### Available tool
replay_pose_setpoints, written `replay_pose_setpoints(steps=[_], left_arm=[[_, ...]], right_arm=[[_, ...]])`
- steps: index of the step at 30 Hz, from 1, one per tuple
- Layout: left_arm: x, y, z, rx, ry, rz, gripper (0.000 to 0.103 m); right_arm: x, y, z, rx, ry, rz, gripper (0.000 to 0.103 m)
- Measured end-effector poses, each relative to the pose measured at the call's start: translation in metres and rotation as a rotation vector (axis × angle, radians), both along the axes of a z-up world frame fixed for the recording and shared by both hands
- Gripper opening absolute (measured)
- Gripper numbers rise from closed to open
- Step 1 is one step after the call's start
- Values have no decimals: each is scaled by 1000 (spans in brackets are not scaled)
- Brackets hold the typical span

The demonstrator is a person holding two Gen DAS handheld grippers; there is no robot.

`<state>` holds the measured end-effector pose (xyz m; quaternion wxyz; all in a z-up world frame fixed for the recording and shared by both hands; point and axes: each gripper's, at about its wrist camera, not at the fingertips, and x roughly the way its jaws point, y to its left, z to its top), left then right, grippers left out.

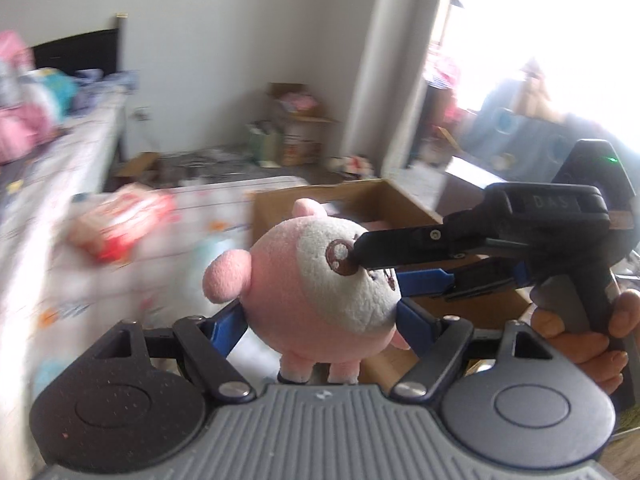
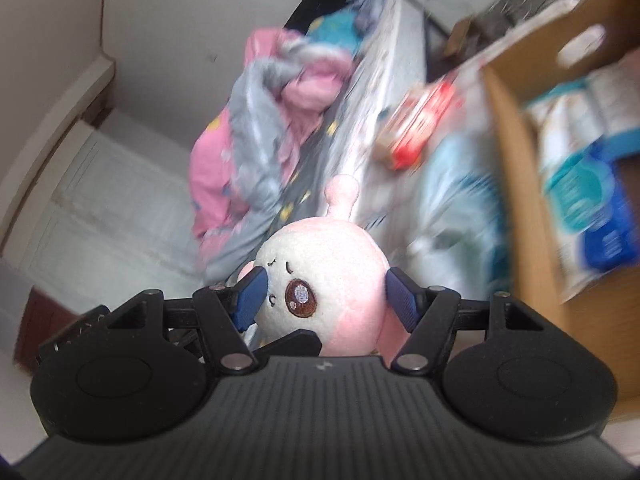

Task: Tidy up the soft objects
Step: 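Lift the plush toy with the right tool and carry it over the box, then lower the plush toy into the box and open the right tool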

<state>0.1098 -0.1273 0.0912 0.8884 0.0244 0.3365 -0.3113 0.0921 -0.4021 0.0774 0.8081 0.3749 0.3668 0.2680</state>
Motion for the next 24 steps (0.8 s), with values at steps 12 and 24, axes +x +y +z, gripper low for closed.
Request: replay_pose_setpoints(steps=[12, 24], left_arm=[[97, -164, -79, 123, 243, -131, 82], [162, -217, -157, 257, 480, -79, 83]], right_arm=[[63, -141, -73, -141, 208, -162, 66], [154, -153, -141, -312, 349, -134, 65]])
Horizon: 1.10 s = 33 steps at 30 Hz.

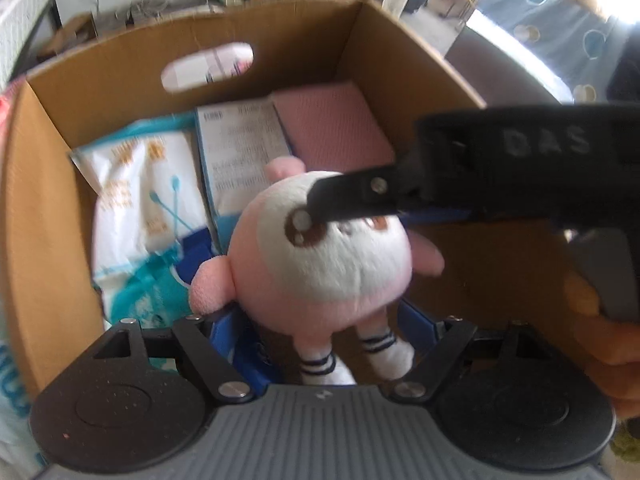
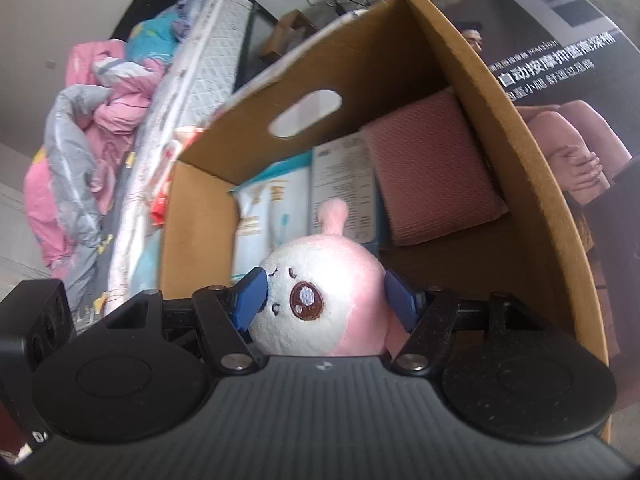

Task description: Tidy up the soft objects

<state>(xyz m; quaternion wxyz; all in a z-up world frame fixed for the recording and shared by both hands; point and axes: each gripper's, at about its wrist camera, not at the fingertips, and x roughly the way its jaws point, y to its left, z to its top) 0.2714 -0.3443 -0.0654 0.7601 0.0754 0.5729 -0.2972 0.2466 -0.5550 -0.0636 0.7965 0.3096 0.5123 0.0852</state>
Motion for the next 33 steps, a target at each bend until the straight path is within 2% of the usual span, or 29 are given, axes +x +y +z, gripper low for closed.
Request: replay_pose_setpoints(steps=[4, 10, 14, 20, 24, 27, 31, 33], left_arm=[[-3, 0, 2, 15, -6, -30, 83], [-15, 12, 29, 33, -58, -45, 88], [-25, 33, 50, 10, -93, -32, 88], [-50, 75, 83, -52, -173, -13, 88], [-70, 112, 103, -120, -224, 21, 88], [-91, 152, 116, -166, -298, 62, 88], [-119, 215, 124, -206, -404, 154, 89], [-130, 249, 123, -208, -451, 231, 89]], right_arm=[[3, 2, -9, 5, 20, 9, 65], [-2, 5, -5, -21, 12, 7, 65], [-7, 9, 4, -47, -13, -10, 65], [-24, 16, 32, -91, -97, -34, 65], [-39, 23, 56, -98, -149, -49, 65], [-53, 36, 77, -84, -191, -41, 65], [-65, 69, 106, -60, -254, 24, 65], [-65, 92, 119, -57, -277, 74, 65]])
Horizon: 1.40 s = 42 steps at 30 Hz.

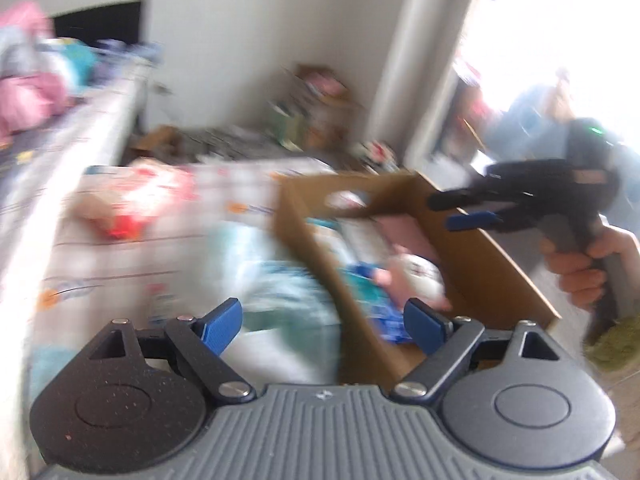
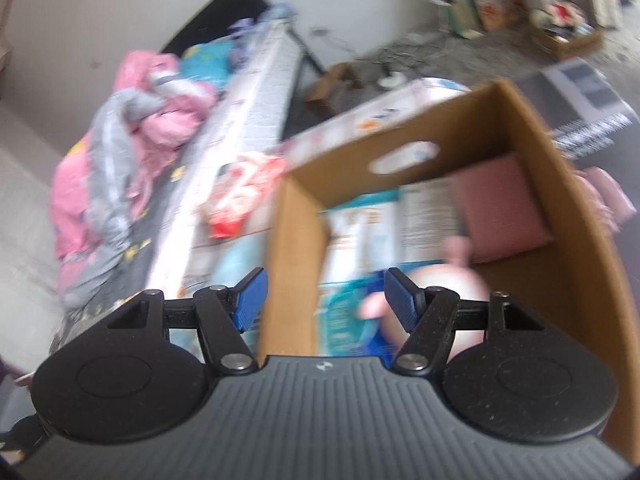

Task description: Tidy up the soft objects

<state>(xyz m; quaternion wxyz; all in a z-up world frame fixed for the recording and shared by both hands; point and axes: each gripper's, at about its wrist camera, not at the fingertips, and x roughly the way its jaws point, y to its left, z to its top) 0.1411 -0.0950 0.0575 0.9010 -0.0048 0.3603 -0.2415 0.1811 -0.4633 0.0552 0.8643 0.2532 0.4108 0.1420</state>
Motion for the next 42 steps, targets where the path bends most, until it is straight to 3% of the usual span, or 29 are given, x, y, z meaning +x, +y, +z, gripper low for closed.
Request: replay_pose_setpoints(steps=[5, 9, 14, 19, 31, 36, 39, 42], left_arm=[[-22, 73, -10, 46, -44, 215, 89], [-39, 117, -28, 89, -20, 321, 88], [-45, 159, -50, 98, 20, 376, 88], [-24, 181, -78, 93, 81, 412, 88], [24, 207, -126, -52, 250, 414, 88], [33, 210, -129, -86, 255, 409, 87], [36, 210, -128, -108, 248, 402, 87], [42, 208, -126, -107, 221, 396, 84]], right_arm=[[16, 80, 23, 12, -21, 177, 65], [32, 163, 26, 42, 10, 356, 65], [52, 269, -4, 78, 163, 545, 65], [74, 349, -44, 27, 302, 610, 65], [140, 434, -132, -151, 514, 587, 66], [139, 449, -136, -152, 510, 636, 68], [136, 454, -136, -159, 494, 653, 64], [137, 453, -137, -147, 488, 637, 49]])
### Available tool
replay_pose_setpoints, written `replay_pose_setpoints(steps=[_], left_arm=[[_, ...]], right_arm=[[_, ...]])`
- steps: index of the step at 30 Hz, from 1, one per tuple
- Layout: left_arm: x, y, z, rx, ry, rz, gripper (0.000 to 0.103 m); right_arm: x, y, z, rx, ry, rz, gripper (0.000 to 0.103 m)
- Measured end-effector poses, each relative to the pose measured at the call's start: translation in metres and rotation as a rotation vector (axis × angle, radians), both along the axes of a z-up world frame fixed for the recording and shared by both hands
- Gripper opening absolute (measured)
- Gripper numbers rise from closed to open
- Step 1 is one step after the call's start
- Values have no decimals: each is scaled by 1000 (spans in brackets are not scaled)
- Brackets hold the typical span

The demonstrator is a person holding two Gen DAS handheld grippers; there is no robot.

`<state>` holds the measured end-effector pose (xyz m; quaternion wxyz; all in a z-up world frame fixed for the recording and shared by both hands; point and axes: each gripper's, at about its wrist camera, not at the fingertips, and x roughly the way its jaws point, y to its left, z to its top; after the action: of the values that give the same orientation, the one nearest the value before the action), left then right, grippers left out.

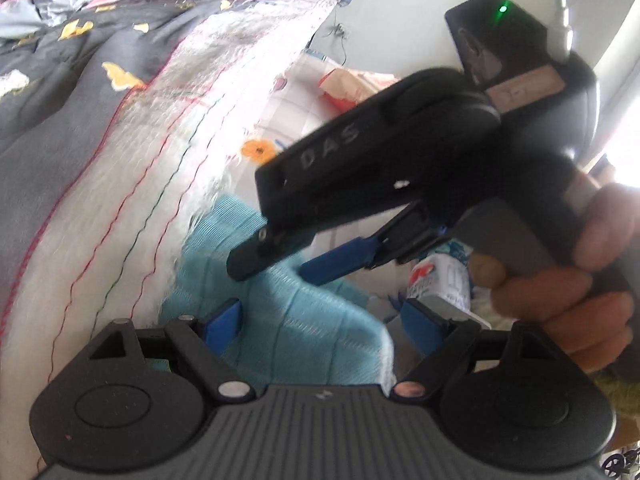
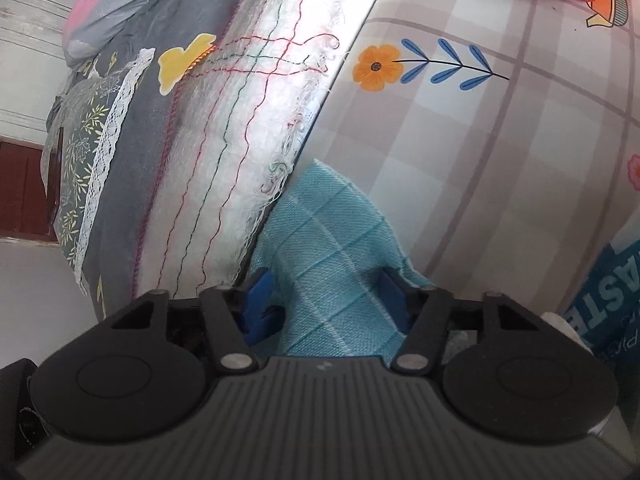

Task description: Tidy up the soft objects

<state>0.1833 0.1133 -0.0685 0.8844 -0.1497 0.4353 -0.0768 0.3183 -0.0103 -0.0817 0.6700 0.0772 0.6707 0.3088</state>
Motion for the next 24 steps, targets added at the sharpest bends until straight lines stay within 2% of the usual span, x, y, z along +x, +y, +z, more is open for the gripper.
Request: replay_pose_setpoints(steps=[4, 6, 9, 12, 15, 17, 19, 21, 24], left_arm=[[0, -7, 6, 28, -30, -15, 80], [-2, -10, 9, 33, -42, -29, 79], [-7, -14, 12, 47, -59, -37, 73], [-7, -11, 12, 39, -30, -18, 71], [-11, -4, 15, 32, -4, 11, 74], [-16, 0, 15, 43, 18, 26, 82], [-22, 4, 12, 55, 41, 38, 86], [-24, 9, 6, 57, 71, 49, 86], [-20, 13, 0, 49, 78, 56, 88]], right_arm=[[5, -6, -5, 40, 29, -31, 20], [4, -7, -4, 64, 31, -29, 12], [0, -13, 5, 90, 9, -20, 5], [-2, -15, 10, 87, 9, -33, 5], [-1, -19, 13, 65, 2, -47, 8], [1, -23, 14, 60, 14, -57, 13], [2, -25, 12, 42, 13, -79, 35], [5, -27, 9, 19, 5, -86, 48], [5, -23, -4, -6, 45, -81, 56]])
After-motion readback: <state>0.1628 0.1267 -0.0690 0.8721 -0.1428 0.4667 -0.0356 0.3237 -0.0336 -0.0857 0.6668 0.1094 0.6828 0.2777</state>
